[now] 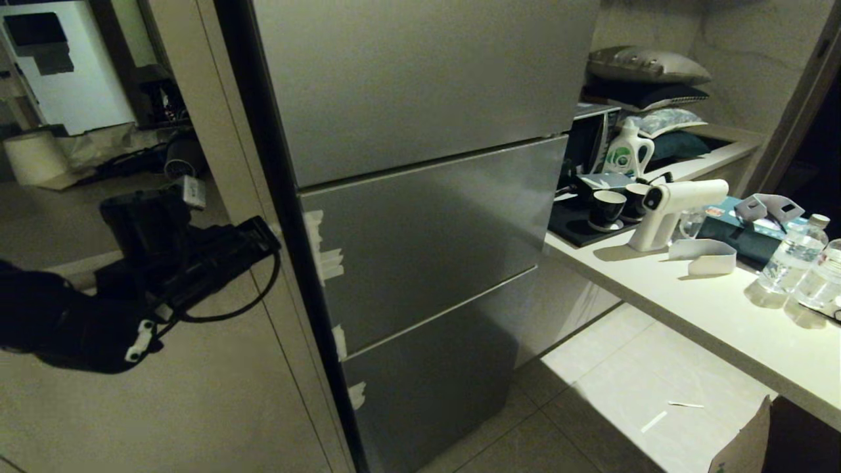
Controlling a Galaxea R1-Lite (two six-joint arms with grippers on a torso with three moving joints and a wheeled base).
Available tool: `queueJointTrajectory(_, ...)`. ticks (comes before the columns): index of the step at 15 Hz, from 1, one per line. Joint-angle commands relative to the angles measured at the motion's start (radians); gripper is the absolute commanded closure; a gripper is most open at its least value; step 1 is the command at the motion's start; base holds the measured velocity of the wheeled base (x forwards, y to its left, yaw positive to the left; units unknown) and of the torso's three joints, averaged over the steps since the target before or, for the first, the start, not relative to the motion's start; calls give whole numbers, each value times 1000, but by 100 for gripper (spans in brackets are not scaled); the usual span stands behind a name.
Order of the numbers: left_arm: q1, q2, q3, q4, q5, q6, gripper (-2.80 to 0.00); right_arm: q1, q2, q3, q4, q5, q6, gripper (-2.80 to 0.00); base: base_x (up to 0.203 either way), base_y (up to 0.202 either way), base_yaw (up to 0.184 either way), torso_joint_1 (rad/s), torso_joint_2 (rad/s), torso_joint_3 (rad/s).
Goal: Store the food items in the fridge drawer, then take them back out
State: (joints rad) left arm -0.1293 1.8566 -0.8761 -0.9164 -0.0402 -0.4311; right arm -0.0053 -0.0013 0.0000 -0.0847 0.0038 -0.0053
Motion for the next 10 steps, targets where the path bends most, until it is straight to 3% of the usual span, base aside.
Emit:
queueJointTrajectory(1,-8,53,-42,-4,0,-3,0,-1,0,31,-1,1,-1,0,0,0,0,0,0,0)
queueJointTrajectory(10,-55,96,-81,-6,8,-11,0,-1,1,31,-1,0,-1,0,0,0,0,0,0,0)
